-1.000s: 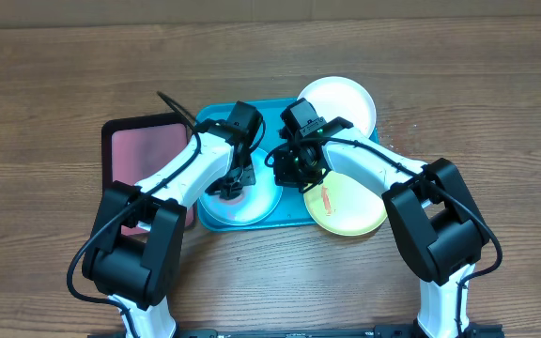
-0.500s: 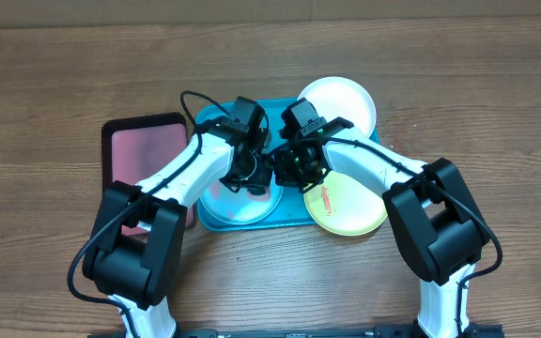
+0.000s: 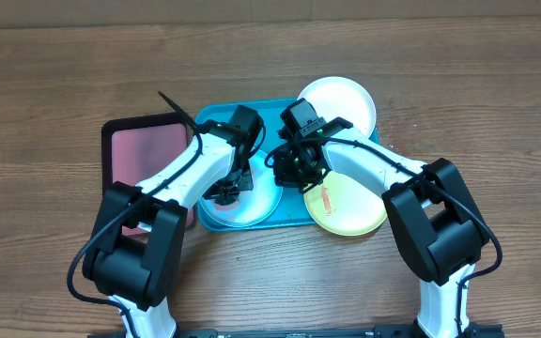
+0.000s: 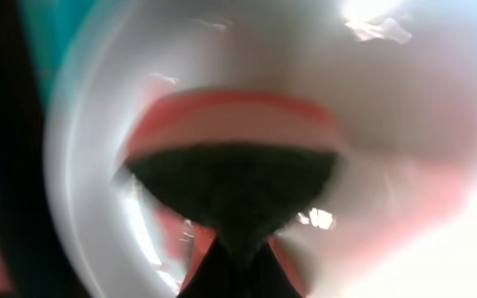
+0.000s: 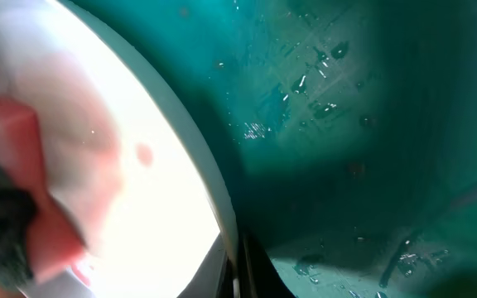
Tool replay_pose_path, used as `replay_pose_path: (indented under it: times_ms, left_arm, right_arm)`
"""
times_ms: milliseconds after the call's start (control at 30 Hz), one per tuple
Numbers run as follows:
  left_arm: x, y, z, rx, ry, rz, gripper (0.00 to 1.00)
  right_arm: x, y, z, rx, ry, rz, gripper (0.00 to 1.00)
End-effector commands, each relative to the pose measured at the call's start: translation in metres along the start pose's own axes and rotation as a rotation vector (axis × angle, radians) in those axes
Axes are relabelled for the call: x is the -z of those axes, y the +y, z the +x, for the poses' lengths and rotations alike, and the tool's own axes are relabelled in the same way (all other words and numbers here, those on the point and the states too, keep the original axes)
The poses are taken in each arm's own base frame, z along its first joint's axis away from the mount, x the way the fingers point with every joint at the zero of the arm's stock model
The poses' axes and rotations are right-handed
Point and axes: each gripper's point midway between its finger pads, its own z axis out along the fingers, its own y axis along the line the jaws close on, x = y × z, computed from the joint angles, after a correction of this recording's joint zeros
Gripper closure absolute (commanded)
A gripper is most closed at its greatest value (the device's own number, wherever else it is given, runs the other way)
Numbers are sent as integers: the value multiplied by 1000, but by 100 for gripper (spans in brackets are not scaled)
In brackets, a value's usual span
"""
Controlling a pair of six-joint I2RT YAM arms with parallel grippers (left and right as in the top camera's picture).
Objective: Clean dirty plates on tray and stack at the side
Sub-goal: 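Scrub the light-blue plate with the sponge while right gripper holds its rim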
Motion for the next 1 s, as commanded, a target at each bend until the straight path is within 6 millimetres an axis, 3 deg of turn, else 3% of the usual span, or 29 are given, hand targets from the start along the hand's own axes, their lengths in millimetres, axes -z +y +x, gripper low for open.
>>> replay_pose_path:
  times_ms: [0,100,200,267,367,467,533,633,833,900,967]
  left_arm:
    - [20,-60,37,-380,145,401,96]
    - [38,-89,47,-576,134,624,96]
    - [36,-94,31,-553,66,609,96]
    - [26,-83,9,-434,6,493,96]
    - [12,-47,-27,-184,-114,234,96]
    - [10,-16,-43,-12,-192,61,96]
    - [9,-6,-41,32,-189,13,96]
    - [5,-1,-13,10,-68,5,96]
    - [16,-46,39,-296,170,315,96]
    - [23,-61,44,-391,177,426,96]
    - [24,-70,36,-415,131,462,96]
  right_arm:
    - [-7,-4,4,-1,16,9,96]
    - [-7,-3,3,0,14,8,96]
    - [-7,-3,4,0,16,9,96]
    - [-7,-4,4,-1,17,10,96]
    - [-7,-4,4,-1,17,9,96]
    - [-7,-4,4,-1,17,10,96]
    - [-7,-4,4,-1,17,10,96]
    - [-7,-4,4,0,16,9,96]
    - [-7,-4,4,0,16,9,96]
    - [-7,-4,4,0,16,9,96]
    - [-7,-4,4,-1,16,9,96]
